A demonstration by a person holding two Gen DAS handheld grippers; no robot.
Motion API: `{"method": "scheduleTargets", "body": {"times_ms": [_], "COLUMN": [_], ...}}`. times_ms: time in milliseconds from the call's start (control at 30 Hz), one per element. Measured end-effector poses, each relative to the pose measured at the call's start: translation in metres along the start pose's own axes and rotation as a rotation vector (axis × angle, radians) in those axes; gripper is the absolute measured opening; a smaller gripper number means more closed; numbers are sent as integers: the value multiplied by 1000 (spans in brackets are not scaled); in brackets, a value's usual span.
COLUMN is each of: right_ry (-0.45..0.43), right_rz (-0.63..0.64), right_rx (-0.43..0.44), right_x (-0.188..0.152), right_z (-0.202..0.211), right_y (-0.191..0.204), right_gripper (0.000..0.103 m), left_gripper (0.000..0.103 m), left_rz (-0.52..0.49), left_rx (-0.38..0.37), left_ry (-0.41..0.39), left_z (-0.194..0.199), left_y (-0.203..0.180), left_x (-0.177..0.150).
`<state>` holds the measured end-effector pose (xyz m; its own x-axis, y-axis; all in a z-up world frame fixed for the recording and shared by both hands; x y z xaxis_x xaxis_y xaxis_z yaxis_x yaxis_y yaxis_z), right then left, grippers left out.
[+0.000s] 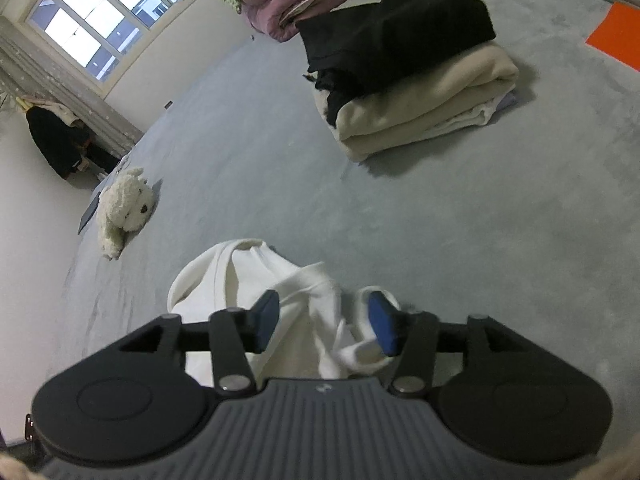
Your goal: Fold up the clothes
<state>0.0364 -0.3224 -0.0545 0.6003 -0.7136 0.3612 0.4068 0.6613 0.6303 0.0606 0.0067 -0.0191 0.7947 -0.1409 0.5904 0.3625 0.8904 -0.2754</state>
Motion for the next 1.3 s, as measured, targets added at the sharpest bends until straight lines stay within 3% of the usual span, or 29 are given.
{"method": "scheduleTargets", "body": {"times_ms": [167,300,467,567,733,833,933,1300], "right_ry": [29,65,145,194,239,233,216,201], "right_rz": [-5,37,97,129,188,189,161,174], "right_rx": [-8,-13,-34,-38,-57,-61,-68,-89], "right_x": [-4,-12,-21,-26,-34,-31,-27,-28], "right_z": [2,4,-5,-14,-29,-31,-31,-41], "right_y": [-11,-15,-17,-15,-8,-9,-12,-2], "right_gripper": [54,54,54,54,54,54,47,44], "left_gripper": [62,59,36,28,28,28,27,26], "left_rz": [-18,5,32,49,130,129,126,65], "left_rx": [2,-65,-150,-200,-264,-235,-230,-267], "left_ry": [-14,-27,-43,-52,-103,-140,-131,-144], "left_z": [-48,-71,-99,-116,-115,-105,-105,-131], "left_y": [7,11,15,17,33,45,54,29], "left_x": [24,24,25,25,23,22,20,20]}}
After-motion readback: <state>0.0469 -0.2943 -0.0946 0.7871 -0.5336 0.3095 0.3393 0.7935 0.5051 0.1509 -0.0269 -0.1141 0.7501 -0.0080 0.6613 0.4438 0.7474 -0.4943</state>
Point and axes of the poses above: each gripper's, at about its wrist camera, not at the fingertips, and z roughly against the way its jaws point, y to its left, x to its top, the point moved 4 cm from there along -z, roughly the way its jaws point, and after that the axes turned 12 degrees about -z, right-handed, at the moved point
